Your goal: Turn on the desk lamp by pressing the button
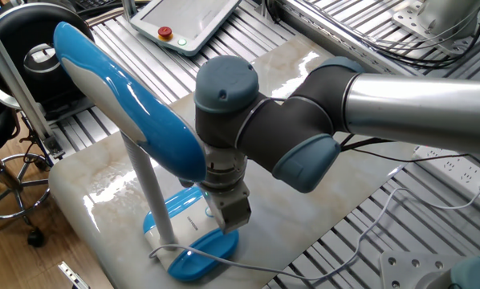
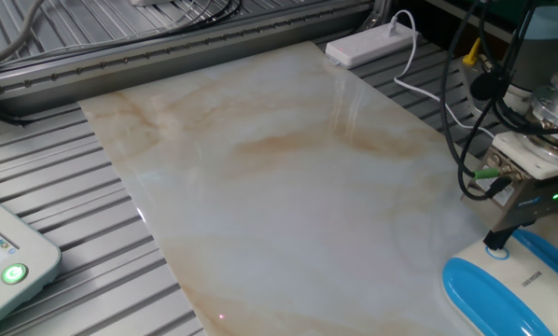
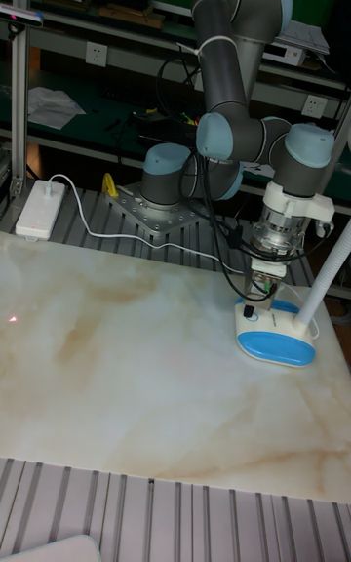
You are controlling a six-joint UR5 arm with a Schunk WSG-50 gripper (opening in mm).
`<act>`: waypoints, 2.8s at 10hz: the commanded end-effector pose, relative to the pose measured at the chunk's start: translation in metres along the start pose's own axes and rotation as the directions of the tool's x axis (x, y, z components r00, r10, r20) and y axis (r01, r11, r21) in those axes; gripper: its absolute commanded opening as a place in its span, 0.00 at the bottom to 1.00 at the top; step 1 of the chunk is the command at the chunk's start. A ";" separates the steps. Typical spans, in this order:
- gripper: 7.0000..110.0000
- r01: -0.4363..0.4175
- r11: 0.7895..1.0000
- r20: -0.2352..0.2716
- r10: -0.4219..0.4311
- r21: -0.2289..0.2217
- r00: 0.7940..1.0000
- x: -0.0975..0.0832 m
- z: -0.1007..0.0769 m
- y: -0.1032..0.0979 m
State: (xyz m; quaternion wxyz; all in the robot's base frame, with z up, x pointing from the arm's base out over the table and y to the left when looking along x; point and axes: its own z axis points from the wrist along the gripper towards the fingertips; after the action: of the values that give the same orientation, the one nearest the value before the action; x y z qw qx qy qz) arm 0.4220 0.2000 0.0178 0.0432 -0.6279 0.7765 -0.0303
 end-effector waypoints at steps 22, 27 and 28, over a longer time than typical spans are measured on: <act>0.00 0.192 0.981 0.037 -0.192 0.005 0.981 0.002 -0.018 0.006; 0.00 0.181 0.983 0.045 -0.182 0.021 0.982 -0.004 -0.012 0.001; 0.00 0.170 0.985 0.048 -0.171 0.024 0.984 -0.006 -0.010 0.001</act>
State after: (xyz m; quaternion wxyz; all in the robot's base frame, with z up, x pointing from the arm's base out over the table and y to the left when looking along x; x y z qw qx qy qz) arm 0.4183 0.2007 0.0302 0.0581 -0.7009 0.7103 -0.0298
